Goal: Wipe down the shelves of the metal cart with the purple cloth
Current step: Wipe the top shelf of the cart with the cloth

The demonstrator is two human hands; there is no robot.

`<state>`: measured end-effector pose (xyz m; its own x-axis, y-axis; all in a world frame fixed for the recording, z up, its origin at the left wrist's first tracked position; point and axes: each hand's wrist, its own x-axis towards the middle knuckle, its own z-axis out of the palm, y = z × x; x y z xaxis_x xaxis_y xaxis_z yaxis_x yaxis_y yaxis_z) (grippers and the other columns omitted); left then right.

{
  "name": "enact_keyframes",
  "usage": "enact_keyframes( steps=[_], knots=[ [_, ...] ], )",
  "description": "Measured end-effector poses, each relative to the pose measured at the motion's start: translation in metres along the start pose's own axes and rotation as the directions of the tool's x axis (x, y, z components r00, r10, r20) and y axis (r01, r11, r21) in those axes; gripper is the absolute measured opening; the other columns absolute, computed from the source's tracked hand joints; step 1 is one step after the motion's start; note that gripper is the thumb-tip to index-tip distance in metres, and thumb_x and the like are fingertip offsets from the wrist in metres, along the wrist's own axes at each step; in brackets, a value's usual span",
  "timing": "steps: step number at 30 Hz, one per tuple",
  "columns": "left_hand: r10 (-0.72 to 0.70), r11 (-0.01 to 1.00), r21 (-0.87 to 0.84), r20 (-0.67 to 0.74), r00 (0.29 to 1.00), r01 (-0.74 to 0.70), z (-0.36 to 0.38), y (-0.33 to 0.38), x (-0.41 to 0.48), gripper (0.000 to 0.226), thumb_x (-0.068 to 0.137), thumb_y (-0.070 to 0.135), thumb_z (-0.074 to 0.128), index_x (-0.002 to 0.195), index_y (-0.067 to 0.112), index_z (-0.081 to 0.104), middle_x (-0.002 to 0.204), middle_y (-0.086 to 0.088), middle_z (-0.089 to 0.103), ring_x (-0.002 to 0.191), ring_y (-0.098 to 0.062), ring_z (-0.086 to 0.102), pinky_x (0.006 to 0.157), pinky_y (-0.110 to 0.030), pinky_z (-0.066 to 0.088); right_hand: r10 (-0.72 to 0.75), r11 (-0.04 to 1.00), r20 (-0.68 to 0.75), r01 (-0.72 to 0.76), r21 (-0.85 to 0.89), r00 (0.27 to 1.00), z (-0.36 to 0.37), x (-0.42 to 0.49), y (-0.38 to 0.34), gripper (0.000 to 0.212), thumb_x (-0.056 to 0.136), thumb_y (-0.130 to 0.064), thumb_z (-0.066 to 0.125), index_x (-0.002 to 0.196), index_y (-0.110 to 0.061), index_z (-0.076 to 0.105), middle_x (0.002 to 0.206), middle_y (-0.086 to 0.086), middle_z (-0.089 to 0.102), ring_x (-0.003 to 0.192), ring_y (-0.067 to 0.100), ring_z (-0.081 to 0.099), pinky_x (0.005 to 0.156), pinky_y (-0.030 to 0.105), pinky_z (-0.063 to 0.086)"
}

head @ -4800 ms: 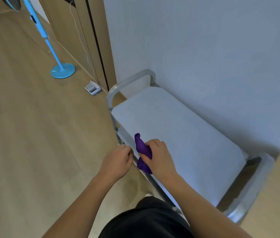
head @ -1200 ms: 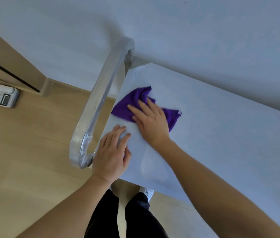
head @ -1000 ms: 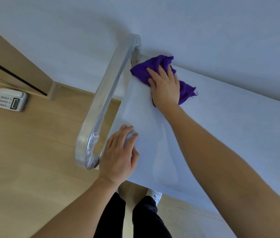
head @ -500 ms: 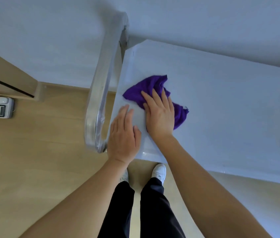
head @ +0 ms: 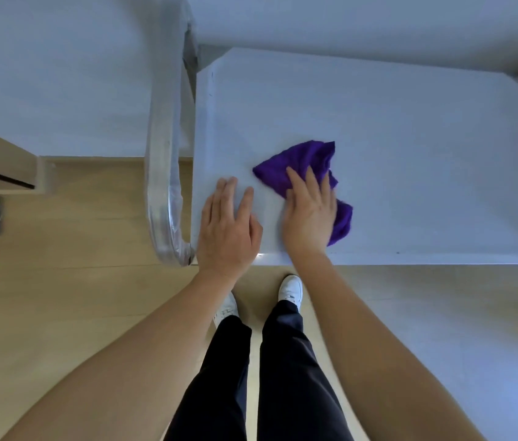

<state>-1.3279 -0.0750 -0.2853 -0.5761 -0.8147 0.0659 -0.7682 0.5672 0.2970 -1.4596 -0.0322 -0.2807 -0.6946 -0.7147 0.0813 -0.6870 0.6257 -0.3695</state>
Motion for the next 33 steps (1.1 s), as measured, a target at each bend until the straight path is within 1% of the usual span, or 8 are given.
enact_keyframes(
  steps=[6,9,12,17,20,22,27,33],
  knots=[
    [0.002,0.997,0.073,0.058,0.998,-0.006,-0.002,0.000,-0.001,0.051,0.096,0.026,0.033,0.144,0.011,0.044,0.156,-0.015,0.031,0.147,-0.029,0.023,0.119,-0.044,0.023,-0.426,0.903,0.088,0.429,-0.013,0.900,-0.009,0.006,0.026,0.039,0.097,-0.029,0.051,0.136,-0.024,0.054,0.138,0.005,0.056,0.131,0.034,0.046,0.106,0.042,0.039],
    [0.002,0.995,0.096,0.101,0.995,-0.012,0.001,0.005,0.000,0.057,0.097,0.030,0.030,0.151,0.014,0.032,0.161,-0.013,0.018,0.150,-0.028,0.015,0.120,-0.044,0.018,-0.147,0.987,-0.011,0.146,-0.061,0.989,-0.023,0.034,0.077,0.041,0.097,-0.031,0.046,0.136,-0.021,0.054,0.137,0.011,0.056,0.131,0.038,0.044,0.107,0.048,0.039],
    [-0.002,0.992,0.123,0.115,0.993,-0.012,0.003,0.008,0.000,0.058,0.097,0.031,0.029,0.152,0.012,0.029,0.162,-0.015,0.016,0.150,-0.030,0.014,0.120,-0.046,0.017,0.120,0.991,-0.055,-0.122,-0.044,0.991,-0.021,0.034,0.069,0.043,0.097,-0.030,0.043,0.138,-0.019,0.052,0.141,0.012,0.052,0.135,0.041,0.039,0.109,0.051,0.035],
    [0.006,0.990,0.142,0.083,0.997,-0.017,0.005,0.008,-0.002,0.053,0.098,0.027,0.035,0.147,0.009,0.038,0.158,-0.016,0.026,0.149,-0.031,0.020,0.119,-0.047,0.022,-0.257,0.965,0.086,0.261,-0.029,0.962,0.006,-0.002,-0.011,0.041,0.097,-0.025,0.045,0.137,-0.021,0.051,0.141,0.006,0.052,0.136,0.036,0.040,0.111,0.047,0.033],
    [-0.002,0.992,0.129,0.069,0.998,-0.007,0.004,0.008,-0.001,0.053,0.097,0.025,0.032,0.148,0.011,0.037,0.159,-0.014,0.026,0.149,-0.029,0.020,0.120,-0.046,0.021,-0.385,0.923,0.070,0.386,0.004,0.920,0.002,0.021,0.016,0.039,0.095,-0.021,0.050,0.133,-0.020,0.057,0.136,0.006,0.058,0.131,0.034,0.047,0.107,0.045,0.040],
    [-0.009,0.994,0.112,0.063,0.998,0.002,0.005,0.010,-0.003,0.054,0.097,0.024,0.031,0.149,0.013,0.036,0.160,-0.012,0.024,0.149,-0.028,0.019,0.120,-0.045,0.020,-0.306,0.951,0.004,0.306,-0.043,0.952,-0.005,0.042,0.048,0.039,0.094,-0.020,0.048,0.131,-0.017,0.058,0.134,0.010,0.058,0.128,0.036,0.050,0.107,0.047,0.040],
    [-0.020,0.995,0.096,0.063,0.998,0.014,0.007,0.010,-0.007,0.053,0.098,0.024,0.029,0.150,0.014,0.035,0.161,-0.010,0.021,0.150,-0.026,0.016,0.121,-0.044,0.019,0.160,0.985,-0.005,-0.159,-0.068,0.987,-0.011,0.073,0.063,0.046,0.101,-0.025,0.033,0.144,-0.014,0.041,0.150,0.012,0.039,0.142,0.039,0.026,0.117,0.049,0.020],
    [-0.020,0.993,0.120,0.039,0.999,0.016,0.006,0.013,-0.010,0.054,0.096,0.023,0.031,0.148,0.013,0.038,0.159,-0.012,0.026,0.149,-0.027,0.021,0.119,-0.044,0.023,-0.321,0.944,0.159,0.330,-0.028,0.934,0.020,0.048,-0.022,0.044,0.097,-0.020,0.045,0.141,-0.017,0.047,0.146,0.008,0.046,0.141,0.036,0.032,0.115,0.047,0.030]
  ],
)
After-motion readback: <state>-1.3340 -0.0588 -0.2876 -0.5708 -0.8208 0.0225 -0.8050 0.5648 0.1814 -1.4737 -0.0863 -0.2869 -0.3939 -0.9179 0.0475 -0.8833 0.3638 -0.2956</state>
